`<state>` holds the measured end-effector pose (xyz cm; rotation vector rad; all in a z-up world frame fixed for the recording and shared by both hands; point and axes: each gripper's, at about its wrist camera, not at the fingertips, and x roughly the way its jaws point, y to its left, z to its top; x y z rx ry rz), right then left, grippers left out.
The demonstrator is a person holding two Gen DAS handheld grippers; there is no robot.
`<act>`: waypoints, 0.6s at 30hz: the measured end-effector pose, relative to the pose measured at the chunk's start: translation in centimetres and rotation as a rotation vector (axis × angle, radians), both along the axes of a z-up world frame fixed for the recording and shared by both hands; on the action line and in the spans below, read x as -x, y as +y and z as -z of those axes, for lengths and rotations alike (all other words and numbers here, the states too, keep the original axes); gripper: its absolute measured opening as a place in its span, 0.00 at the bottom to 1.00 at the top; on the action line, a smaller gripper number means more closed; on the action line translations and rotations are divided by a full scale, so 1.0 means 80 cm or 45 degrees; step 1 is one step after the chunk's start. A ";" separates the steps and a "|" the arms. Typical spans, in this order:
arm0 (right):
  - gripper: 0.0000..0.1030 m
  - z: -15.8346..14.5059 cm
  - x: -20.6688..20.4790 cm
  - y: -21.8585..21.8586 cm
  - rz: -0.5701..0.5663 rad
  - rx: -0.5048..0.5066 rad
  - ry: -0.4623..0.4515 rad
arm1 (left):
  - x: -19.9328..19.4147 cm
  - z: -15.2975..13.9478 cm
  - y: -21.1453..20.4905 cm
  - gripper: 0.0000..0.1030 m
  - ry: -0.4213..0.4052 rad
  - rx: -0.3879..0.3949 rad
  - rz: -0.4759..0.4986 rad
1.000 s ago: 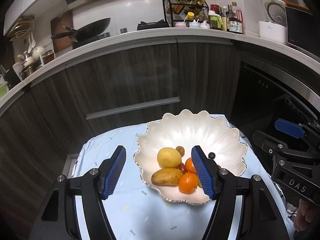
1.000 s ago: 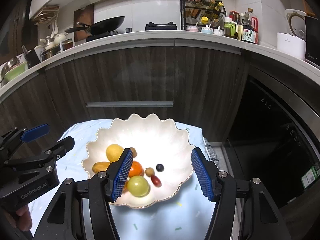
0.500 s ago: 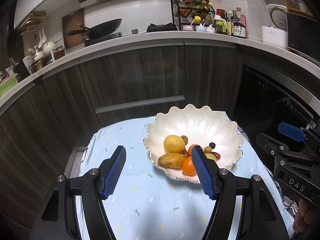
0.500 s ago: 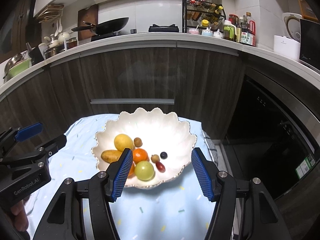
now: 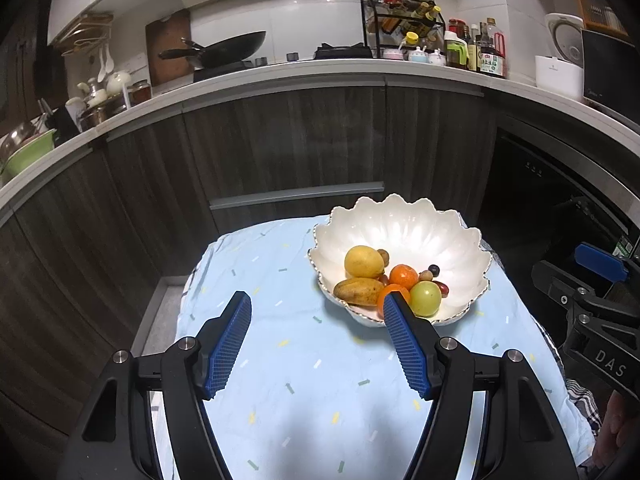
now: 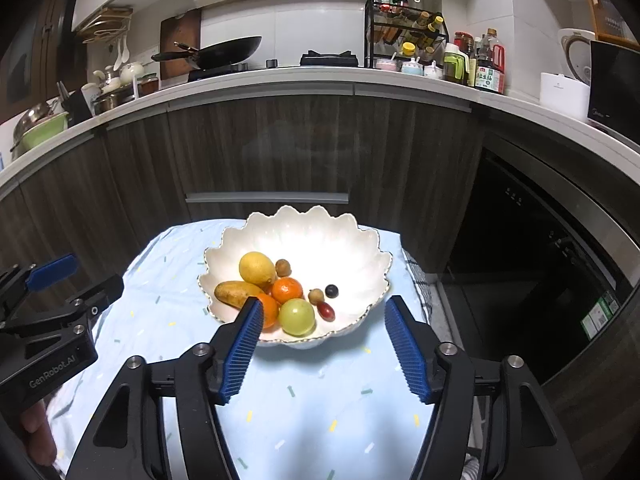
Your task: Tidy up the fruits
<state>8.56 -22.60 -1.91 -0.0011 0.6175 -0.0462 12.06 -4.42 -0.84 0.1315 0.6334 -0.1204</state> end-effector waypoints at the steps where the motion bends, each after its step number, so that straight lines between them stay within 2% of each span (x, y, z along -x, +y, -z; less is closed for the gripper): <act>1: 0.65 -0.001 0.003 0.001 0.002 0.002 -0.002 | 0.002 0.000 0.001 0.66 -0.001 0.002 -0.004; 18: 0.65 0.000 0.038 0.009 0.002 -0.018 0.001 | 0.040 -0.001 0.025 0.68 0.008 0.032 -0.092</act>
